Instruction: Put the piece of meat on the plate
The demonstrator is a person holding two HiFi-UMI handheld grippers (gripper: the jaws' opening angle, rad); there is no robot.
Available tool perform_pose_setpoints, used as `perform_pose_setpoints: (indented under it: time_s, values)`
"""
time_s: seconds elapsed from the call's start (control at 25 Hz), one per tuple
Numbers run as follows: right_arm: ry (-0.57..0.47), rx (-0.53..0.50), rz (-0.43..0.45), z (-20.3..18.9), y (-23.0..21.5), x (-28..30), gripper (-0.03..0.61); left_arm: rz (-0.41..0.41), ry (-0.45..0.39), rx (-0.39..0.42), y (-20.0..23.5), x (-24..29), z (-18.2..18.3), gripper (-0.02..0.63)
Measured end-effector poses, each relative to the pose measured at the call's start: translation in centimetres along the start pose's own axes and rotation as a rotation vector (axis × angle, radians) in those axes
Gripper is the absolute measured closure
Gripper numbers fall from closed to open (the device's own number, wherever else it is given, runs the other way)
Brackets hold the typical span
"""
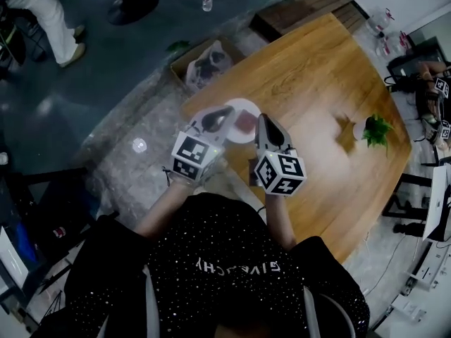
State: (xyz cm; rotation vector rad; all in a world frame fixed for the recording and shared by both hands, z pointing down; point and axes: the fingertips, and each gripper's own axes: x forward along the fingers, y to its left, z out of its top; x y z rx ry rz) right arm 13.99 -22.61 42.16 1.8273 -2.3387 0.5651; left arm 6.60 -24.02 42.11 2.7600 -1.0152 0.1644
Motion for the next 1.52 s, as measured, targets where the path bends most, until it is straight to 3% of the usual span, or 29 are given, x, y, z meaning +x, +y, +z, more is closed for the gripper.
perform_pose_setpoints:
  time_s: [0.44, 1.52]
  values:
    - [-0.112, -0.08, -0.104, 1.5, -0.4, -3.6, 0.568, 0.004, -0.008, 0.029, -0.7, -2.2, 0.3, 0.607]
    - [-0.115, -0.061, -0.116, -0.7, 2.0, -9.4, 0.568, -0.012, 0.01, 0.082, -4.3, -6.4, -0.8, 0.607]
